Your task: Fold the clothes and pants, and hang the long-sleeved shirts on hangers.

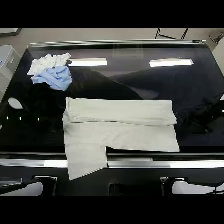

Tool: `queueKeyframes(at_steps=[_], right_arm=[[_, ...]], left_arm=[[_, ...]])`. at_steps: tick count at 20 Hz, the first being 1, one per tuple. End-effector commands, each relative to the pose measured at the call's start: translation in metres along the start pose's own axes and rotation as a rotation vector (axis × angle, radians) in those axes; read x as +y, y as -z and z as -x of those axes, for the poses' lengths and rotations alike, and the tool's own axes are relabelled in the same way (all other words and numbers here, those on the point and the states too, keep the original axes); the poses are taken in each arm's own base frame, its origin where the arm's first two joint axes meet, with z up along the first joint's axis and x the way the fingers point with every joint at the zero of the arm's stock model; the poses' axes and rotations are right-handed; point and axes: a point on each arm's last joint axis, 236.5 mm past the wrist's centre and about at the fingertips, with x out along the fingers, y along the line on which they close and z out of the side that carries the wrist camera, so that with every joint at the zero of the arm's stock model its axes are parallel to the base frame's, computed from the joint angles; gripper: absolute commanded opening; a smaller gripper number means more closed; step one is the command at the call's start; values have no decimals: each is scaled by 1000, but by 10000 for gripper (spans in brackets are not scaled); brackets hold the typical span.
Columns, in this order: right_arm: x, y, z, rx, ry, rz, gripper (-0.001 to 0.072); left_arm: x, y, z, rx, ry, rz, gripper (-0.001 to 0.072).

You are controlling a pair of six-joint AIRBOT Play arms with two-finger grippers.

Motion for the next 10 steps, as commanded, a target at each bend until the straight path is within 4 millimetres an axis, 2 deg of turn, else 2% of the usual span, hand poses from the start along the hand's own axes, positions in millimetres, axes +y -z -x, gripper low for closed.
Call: queueKeyframes(at_steps=[1, 4, 5, 6, 9, 10], right_arm=[[-8, 39, -25, 116, -30, -12, 616], [-9, 51, -31, 154, -32, -14, 616], [-8, 52, -30, 153, -32, -13, 616], [-9, 52, -28, 144, -31, -11, 616], [-8, 50, -24, 118, -27, -4, 616], [-9, 50, -24, 116, -23, -5, 616]], left_arm=[[0, 78, -45, 116, 80, 21, 401], [-17, 104, -69, 119, 164, 20, 410], [-18, 111, -77, 141, 160, 17, 473], [-19, 117, -83, 156, 153, 8, 489], [-24, 124, -98, 169, 121, -17, 487], [-25, 121, -101, 158, 104, -6, 423]])
